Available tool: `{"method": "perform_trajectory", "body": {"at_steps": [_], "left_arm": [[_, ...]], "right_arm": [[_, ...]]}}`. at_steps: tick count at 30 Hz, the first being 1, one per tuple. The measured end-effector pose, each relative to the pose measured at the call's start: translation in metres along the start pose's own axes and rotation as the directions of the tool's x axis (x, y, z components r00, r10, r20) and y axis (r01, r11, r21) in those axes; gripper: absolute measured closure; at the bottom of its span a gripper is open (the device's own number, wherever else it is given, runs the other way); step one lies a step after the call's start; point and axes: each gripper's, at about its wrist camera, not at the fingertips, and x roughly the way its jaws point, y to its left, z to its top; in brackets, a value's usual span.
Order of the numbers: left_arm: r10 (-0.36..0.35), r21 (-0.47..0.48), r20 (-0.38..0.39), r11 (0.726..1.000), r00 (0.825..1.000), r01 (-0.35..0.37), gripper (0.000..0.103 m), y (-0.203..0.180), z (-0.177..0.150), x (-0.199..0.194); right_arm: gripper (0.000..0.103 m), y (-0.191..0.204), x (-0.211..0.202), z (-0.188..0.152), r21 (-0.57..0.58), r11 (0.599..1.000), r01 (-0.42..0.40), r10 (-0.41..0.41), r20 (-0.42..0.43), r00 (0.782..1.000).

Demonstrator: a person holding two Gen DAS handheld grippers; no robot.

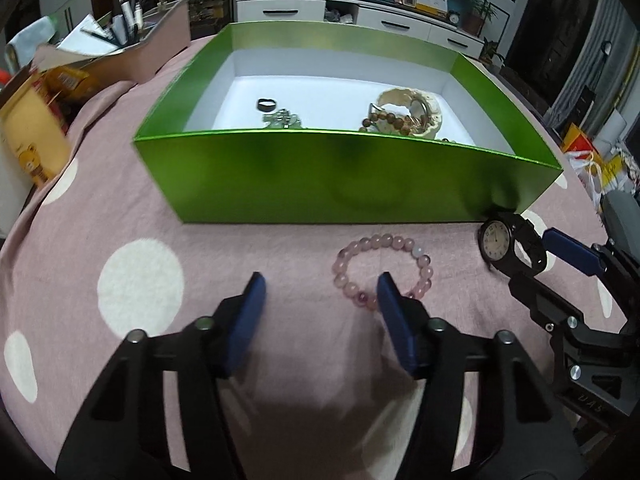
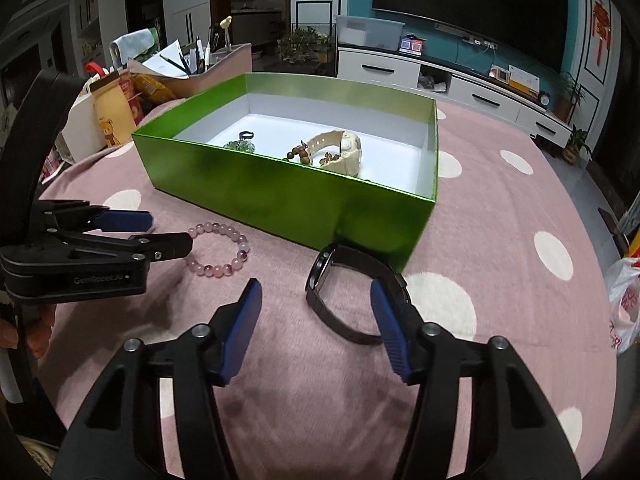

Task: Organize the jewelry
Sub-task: 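Grasp the pink bead bracelet with the left tool while the right tool grasps the black watch strap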

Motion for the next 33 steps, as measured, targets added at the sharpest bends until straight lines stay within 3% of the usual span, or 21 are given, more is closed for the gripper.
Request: {"method": "perform_trajectory", "body": {"at_steps": [4,8,14,21,33], "left_arm": [[-0.003,0.034,-0.004,0.999,1.0,0.003,0.064,-0.008,0.004,0.007],[0.008,0.084,0.01,0.996,1.0,-0.008,0.068,-0.016,0.003,0.011],[-0.007,0.103,0.023,0.995,1.0,0.005,0.09,-0.013,0.003,0.01],[-0.035,0.061,0.02,0.998,0.999,0.034,0.096,-0.005,0.002,0.008],[-0.085,0.049,0.095,0.995,0.992,0.081,0.096,0.003,0.003,-0.035]], "right_arm": [[0.05,-0.002,0.008,0.002,-0.009,1.0,0.015,-0.016,-0.015,1.0],[0.056,-0.004,0.014,0.001,-0.012,1.0,0.023,-0.024,-0.029,0.999],[0.07,-0.006,0.023,0.001,-0.014,1.0,0.023,-0.024,-0.049,0.998],[0.091,-0.007,0.022,0.0,0.006,1.0,0.011,-0.01,-0.046,0.999],[0.091,-0.021,-0.014,-0.003,0.084,0.996,-0.015,0.013,0.023,1.0]]}}
